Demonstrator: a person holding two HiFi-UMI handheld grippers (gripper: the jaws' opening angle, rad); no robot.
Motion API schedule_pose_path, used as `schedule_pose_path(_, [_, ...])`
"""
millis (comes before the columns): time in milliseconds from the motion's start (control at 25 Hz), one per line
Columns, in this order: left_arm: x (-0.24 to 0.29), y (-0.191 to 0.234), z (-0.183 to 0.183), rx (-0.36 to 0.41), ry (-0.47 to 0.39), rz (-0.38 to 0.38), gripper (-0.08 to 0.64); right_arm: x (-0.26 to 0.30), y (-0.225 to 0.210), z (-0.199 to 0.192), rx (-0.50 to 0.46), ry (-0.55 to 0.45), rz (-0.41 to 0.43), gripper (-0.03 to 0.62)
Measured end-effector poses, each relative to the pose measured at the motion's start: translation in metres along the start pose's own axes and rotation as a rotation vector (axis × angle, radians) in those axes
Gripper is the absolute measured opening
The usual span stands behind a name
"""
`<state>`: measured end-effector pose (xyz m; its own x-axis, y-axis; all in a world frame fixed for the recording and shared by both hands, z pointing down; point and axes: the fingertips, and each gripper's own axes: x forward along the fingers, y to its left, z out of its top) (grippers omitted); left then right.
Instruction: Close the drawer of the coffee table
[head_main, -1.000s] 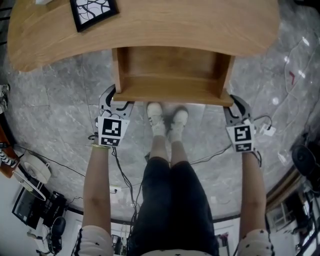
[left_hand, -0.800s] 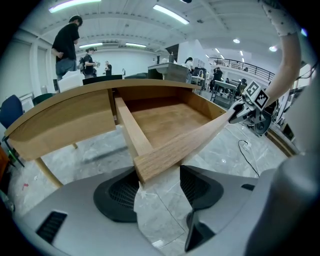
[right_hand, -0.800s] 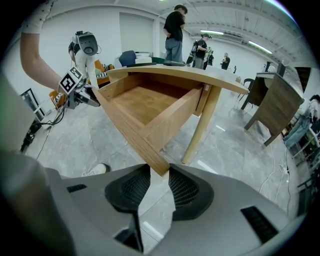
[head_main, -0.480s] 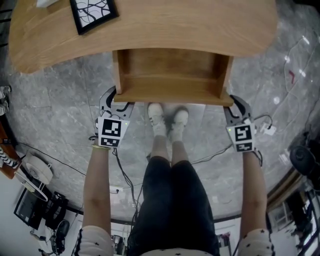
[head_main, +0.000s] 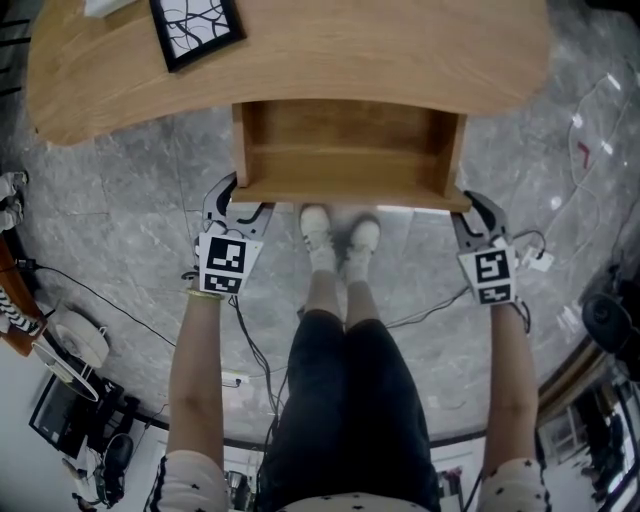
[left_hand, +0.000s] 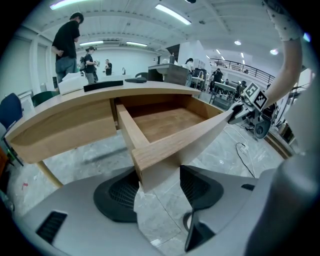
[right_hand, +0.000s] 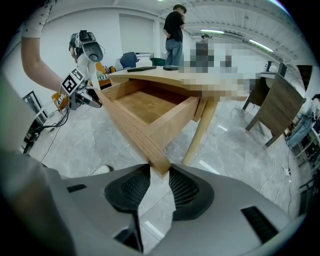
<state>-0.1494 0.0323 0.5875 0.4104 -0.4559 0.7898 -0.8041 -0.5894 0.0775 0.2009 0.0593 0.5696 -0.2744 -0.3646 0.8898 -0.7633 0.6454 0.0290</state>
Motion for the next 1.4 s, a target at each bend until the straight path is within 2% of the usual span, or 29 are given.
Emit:
schedule_pose_path(400, [-0.001,0.001,0.0,0.003,0.021,-0.009,0.267,-0.001,0.001,0.0,0.009,0.027,0.007,0.124])
schedule_pose_path(1400, [0.014,0.017,0.022,0.007,0.004,0.0,0.267,0.01,-0.022,0.021,0.023,0.006,-0.008,0.124])
